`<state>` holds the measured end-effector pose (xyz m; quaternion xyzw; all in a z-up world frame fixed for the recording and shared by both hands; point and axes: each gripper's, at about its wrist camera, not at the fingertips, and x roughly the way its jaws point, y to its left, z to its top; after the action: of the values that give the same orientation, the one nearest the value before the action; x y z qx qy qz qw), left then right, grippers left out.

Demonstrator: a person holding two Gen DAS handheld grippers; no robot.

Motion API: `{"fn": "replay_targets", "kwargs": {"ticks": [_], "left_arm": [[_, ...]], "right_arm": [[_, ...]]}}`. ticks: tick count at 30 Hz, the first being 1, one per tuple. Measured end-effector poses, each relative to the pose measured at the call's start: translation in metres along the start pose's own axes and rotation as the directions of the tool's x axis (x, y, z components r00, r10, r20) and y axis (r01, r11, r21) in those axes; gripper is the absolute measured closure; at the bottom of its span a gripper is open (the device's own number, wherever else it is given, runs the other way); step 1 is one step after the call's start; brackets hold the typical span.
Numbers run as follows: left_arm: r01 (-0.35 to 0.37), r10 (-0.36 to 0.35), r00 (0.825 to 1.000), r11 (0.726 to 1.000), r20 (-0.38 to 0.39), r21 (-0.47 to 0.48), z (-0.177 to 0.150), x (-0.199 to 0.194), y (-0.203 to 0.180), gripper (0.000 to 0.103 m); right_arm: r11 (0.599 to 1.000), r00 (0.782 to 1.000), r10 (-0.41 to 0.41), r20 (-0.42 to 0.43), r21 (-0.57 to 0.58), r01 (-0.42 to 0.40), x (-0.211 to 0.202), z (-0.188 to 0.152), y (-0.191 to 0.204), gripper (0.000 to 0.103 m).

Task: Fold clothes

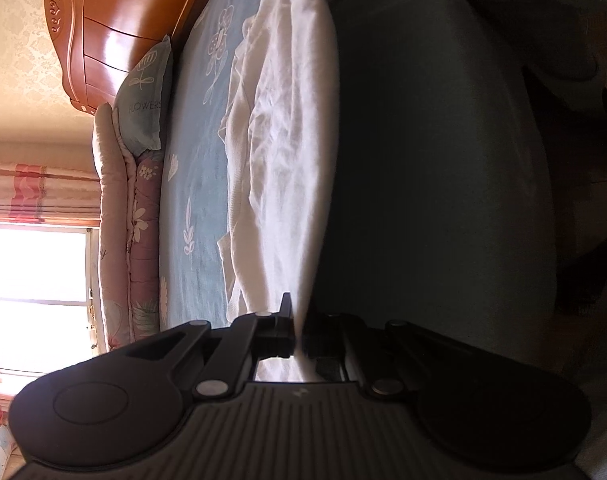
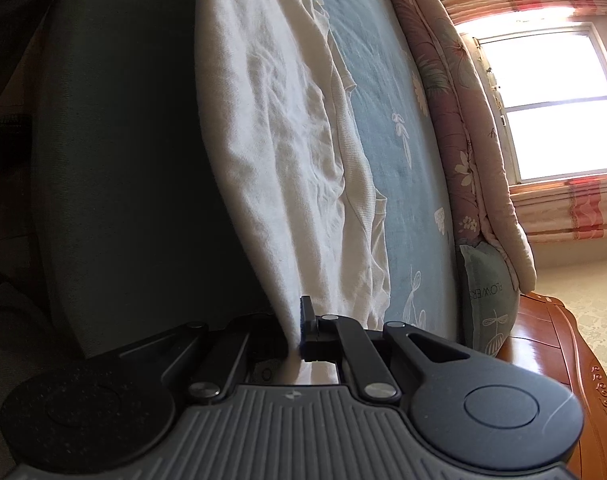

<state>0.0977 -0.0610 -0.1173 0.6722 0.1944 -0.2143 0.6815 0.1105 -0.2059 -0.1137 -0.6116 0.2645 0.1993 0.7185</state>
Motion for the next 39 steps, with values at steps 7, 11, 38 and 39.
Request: {"fn": "replay_targets", "kwargs": {"ticks": [7,11,38,39], "left_arm": [[0.036,-0.035,0.999,0.999,0.016,-0.021,-0.003,-0.007,-0.015,0.103],[0.074,-0.072,0.997,0.995,0.026,-0.065,-0.006,-0.01,-0.018,0.102],[0.324,-0.318,0.939,0.699,0.128,-0.638,-0.061,-0.006,0.02,0.095],[0.337,-0.334,0.933,0.674,0.136,-0.657,-0.065,-0.006,0.024,0.093]], "right_arm": [[0.999,0.999,0.033,-0.019,0.024,-0.032,-0.002,0.002,0.01,0.095],[0.993,0.995,0.103,-0.015,0.057,-0.102,-0.007,-0.001,0.012,0.094],[0.464,0.898,0.372,0.237,0.79,-0.4,0.001,-0.073,-0.04,0.051],[0.446,0.894,0.375,0.246,0.798,-0.406,0.0,-0.077,-0.043,0.048]]}}
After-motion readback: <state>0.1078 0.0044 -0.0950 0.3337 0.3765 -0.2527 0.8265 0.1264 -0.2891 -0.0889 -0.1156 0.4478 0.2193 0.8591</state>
